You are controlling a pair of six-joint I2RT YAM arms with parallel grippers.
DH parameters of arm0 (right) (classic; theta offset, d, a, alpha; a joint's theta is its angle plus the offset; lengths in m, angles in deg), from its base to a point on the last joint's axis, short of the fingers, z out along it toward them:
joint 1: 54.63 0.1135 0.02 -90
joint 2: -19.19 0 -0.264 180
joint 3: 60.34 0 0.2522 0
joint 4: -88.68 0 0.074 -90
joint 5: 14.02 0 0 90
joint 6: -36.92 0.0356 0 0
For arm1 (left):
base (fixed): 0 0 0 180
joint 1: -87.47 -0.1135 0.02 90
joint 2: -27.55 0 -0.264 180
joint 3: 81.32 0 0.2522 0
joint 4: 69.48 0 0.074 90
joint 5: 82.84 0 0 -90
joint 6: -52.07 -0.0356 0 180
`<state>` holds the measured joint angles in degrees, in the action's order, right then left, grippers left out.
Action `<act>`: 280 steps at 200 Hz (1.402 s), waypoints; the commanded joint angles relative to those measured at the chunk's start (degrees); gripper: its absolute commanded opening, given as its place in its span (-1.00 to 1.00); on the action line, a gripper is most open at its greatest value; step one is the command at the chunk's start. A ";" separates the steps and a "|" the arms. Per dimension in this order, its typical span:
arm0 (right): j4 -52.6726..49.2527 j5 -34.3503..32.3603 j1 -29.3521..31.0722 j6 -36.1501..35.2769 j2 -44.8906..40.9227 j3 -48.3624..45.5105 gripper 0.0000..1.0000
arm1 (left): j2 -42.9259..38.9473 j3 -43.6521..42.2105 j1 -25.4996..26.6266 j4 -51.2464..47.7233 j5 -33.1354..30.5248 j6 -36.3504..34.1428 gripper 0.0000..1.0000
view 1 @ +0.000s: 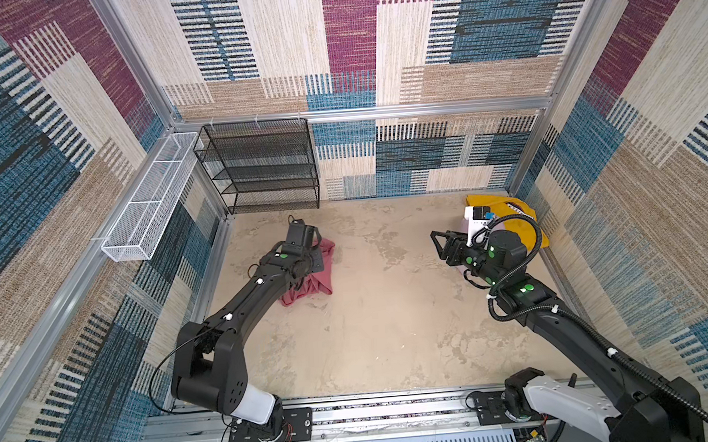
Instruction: Pick out a specific cloth from the pile
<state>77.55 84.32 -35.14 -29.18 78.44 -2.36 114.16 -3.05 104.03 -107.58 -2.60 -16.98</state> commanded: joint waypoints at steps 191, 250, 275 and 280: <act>-1.31 0.51 0.10 0.49 -1.23 2.53 0.16 | 5.99 -2.09 -8.82 -0.11 0.54 5.00 -0.42; -0.81 0.75 0.07 0.93 -3.24 0.96 0.17 | -6.39 -4.74 -4.87 0.08 -0.97 3.70 -0.37; -0.30 1.23 0.06 1.54 -3.20 -0.07 0.17 | -8.56 -5.52 -0.44 0.97 -3.19 1.21 -0.39; -0.33 1.40 0.05 1.73 -3.26 -0.26 0.17 | -8.52 -5.66 0.14 0.96 -2.79 1.26 -0.41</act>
<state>75.63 84.58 -35.14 -28.74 75.40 -1.98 106.46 -8.03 101.73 -107.01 -3.47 -13.04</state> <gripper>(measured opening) 0.584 0.308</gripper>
